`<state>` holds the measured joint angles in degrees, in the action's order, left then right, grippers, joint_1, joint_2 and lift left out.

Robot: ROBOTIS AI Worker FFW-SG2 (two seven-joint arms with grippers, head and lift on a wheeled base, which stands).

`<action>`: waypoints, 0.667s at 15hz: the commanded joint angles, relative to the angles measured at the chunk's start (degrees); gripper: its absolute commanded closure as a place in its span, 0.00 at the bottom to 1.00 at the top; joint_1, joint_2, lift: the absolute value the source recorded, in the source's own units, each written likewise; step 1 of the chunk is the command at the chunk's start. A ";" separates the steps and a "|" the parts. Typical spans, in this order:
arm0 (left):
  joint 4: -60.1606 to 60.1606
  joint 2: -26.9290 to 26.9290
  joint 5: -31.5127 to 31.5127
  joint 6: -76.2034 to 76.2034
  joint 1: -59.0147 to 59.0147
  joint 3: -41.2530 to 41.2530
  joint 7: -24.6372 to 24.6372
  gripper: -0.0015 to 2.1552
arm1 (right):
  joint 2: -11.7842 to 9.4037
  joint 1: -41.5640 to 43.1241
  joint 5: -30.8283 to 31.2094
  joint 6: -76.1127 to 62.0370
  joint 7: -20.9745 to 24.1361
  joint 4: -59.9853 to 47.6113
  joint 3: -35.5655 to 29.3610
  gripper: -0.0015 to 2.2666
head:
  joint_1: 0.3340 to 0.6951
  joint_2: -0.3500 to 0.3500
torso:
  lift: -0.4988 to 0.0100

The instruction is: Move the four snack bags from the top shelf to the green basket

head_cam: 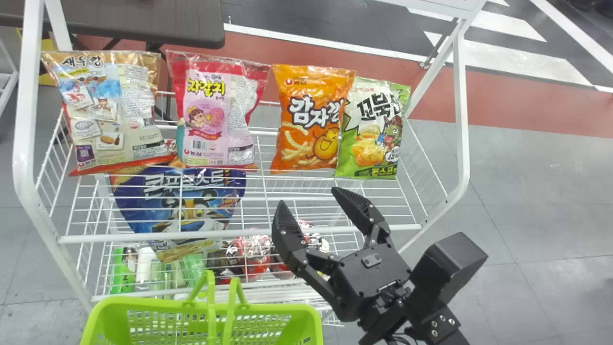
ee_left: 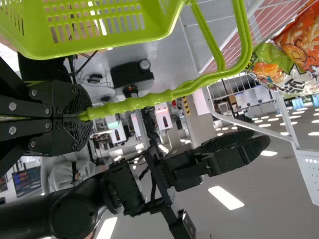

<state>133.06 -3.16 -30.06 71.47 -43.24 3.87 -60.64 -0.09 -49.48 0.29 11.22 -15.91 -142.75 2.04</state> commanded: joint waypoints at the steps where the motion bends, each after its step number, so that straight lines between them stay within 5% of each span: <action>1: 0.19 0.00 0.00 0.03 0.00 0.00 0.00 0.55 | 0.14 0.00 -0.11 -0.19 0.00 -0.07 -0.02 0.08 | 1.00 0.00 | 0.98; 10: 0.01 0.00 -0.53 0.03 -0.09 0.09 -0.44 0.55 | 0.14 2.72 -2.22 0.69 -0.97 1.51 -2.30 0.08 | 1.00 0.00 | 0.98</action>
<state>133.15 -3.16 -30.42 71.50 -43.28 3.95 -61.01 -0.09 -48.49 -1.43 11.38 -16.85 -142.20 0.15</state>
